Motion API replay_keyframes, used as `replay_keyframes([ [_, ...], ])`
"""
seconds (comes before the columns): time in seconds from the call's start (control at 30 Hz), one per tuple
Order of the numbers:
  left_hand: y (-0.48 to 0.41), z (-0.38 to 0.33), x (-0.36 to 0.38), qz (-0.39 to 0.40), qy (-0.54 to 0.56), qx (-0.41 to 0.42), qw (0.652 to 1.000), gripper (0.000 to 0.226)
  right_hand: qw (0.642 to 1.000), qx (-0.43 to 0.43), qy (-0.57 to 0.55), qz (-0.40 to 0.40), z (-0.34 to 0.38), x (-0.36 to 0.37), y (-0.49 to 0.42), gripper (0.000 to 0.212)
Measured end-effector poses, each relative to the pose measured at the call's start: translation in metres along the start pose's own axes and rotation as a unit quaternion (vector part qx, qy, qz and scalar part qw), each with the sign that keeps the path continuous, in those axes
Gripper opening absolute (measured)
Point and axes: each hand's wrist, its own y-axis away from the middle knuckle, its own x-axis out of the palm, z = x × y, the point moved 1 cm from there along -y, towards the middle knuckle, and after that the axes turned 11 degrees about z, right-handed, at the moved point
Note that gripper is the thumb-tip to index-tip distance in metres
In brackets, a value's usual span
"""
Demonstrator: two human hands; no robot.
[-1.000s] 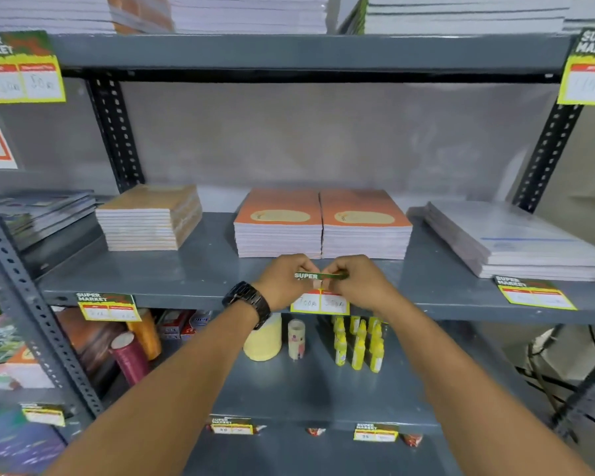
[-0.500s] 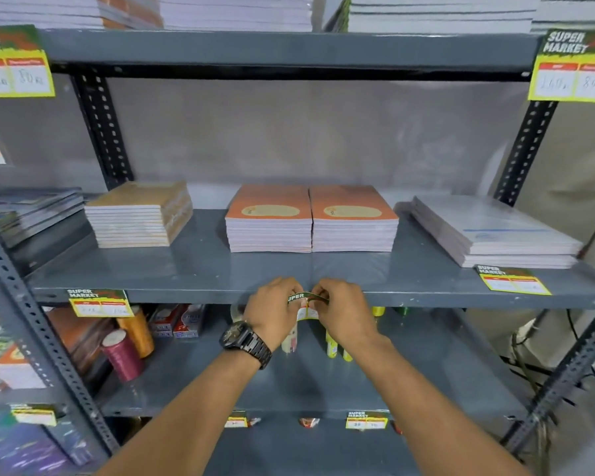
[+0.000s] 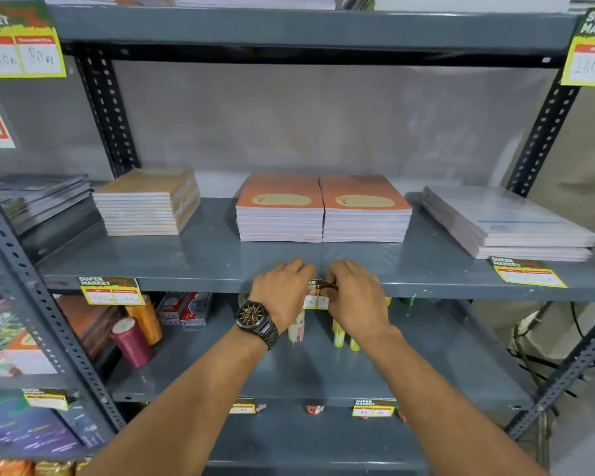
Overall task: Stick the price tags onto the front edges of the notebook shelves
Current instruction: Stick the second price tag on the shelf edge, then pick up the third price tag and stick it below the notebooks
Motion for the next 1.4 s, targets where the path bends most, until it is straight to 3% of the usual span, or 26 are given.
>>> replay_keyframes([
  [0.13,-0.001,0.007,-0.006,-0.007,0.041,-0.017,0.999,0.022,0.998,-0.005,0.046,-0.036,-0.002,0.003,0.002,0.024],
  [0.23,-0.001,0.019,-0.007,-0.006,0.059,-0.023,0.998,0.020,0.979,-0.158,0.114,-0.065,0.000,0.014,0.014,0.029],
  [0.3,-0.001,0.027,-0.007,-0.002,0.070,-0.020,0.997,0.020,0.954,-0.276,0.114,-0.031,0.001,0.025,0.024,0.034],
  [0.37,0.000,0.033,-0.007,0.001,0.074,-0.015,0.997,0.021,0.943,-0.297,0.148,0.020,-0.008,0.036,0.029,0.050],
  [0.5,0.001,0.037,-0.009,0.008,0.055,-0.009,0.998,0.025,0.929,-0.235,0.267,0.101,-0.032,0.053,0.037,0.069],
  [0.7,0.001,0.037,-0.012,0.019,0.047,-0.007,0.999,0.025,0.936,-0.196,0.275,0.100,-0.056,0.046,0.050,0.068],
  [0.87,0.005,0.035,-0.011,0.034,0.034,-0.003,0.999,0.028,0.947,-0.186,0.246,0.094,-0.046,0.041,0.054,0.064],
  [0.97,0.002,0.034,-0.016,0.081,0.014,0.024,0.996,0.045,0.975,-0.171,0.133,0.049,-0.037,0.025,0.056,0.052],
  [1.07,-0.003,0.027,-0.024,0.074,0.024,0.063,0.995,0.055,0.995,-0.088,0.021,-0.034,-0.048,-0.008,0.055,0.042],
  [1.17,-0.006,0.008,-0.025,0.052,0.065,0.130,0.988,0.052,0.994,0.031,-0.048,-0.097,-0.081,-0.045,0.057,0.033],
  [1.4,-0.022,-0.078,-0.012,0.103,0.087,0.259,0.956,0.038,0.961,0.248,-0.068,-0.106,-0.200,-0.122,0.061,0.036],
])
